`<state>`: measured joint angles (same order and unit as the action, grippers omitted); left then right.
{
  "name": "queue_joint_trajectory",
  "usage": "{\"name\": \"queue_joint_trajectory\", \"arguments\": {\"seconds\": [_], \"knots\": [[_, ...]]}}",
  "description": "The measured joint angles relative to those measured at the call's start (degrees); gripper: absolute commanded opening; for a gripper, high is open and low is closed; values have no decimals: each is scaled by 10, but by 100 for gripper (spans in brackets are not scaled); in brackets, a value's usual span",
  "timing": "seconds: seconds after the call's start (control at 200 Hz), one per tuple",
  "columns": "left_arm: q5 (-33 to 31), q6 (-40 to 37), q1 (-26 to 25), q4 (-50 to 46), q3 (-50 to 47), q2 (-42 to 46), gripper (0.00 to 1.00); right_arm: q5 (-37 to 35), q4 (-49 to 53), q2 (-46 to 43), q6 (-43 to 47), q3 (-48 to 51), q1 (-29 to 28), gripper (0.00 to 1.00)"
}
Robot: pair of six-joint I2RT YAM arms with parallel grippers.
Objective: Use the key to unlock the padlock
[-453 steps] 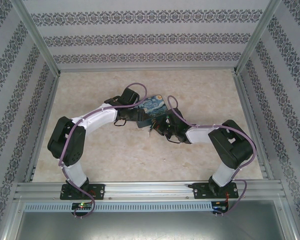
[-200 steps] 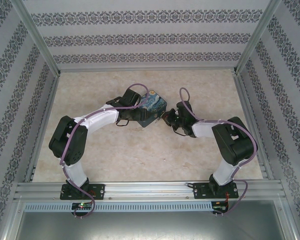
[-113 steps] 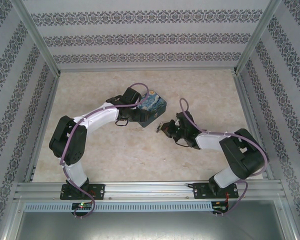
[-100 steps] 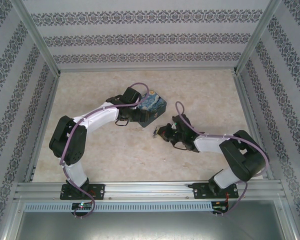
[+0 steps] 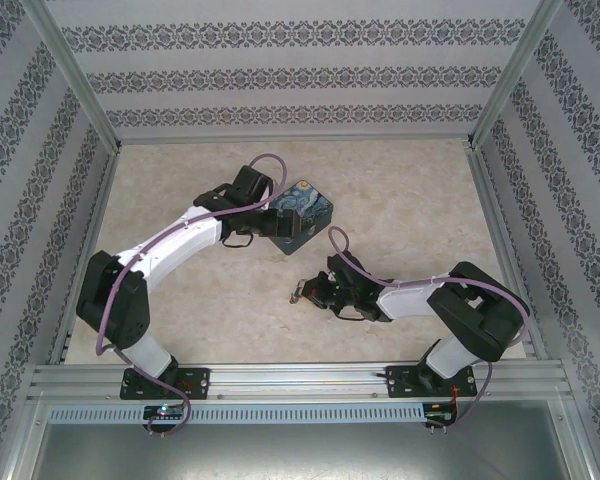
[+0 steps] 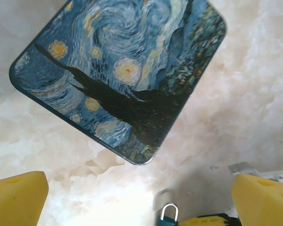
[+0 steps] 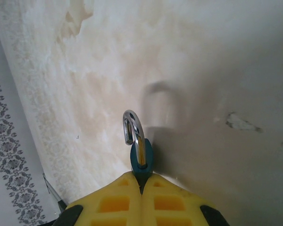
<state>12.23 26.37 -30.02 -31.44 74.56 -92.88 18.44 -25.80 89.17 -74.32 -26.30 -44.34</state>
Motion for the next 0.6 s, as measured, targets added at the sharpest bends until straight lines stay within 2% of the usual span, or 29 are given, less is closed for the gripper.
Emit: {"name": "queue_joint_trajectory", "arguments": {"seconds": [0.155,0.31,0.355,0.37,0.47,0.6], "knots": [[-3,7,0,-10,0,44,100,-3,3,-19,-6,17,12,52],[-27,11,0,-23,-1,97,100,-10,52,-133,9,42,38,87],[-38,10,0,-27,-2,114,100,-12,68,-173,12,45,48,91],[-42,11,0,-28,-3,120,100,-12,77,-189,13,45,55,97],[-79,10,0,-33,-12,161,100,-11,144,-288,39,44,100,98],[-146,3,0,-30,-48,217,100,-28,278,-400,107,5,190,98]]}}
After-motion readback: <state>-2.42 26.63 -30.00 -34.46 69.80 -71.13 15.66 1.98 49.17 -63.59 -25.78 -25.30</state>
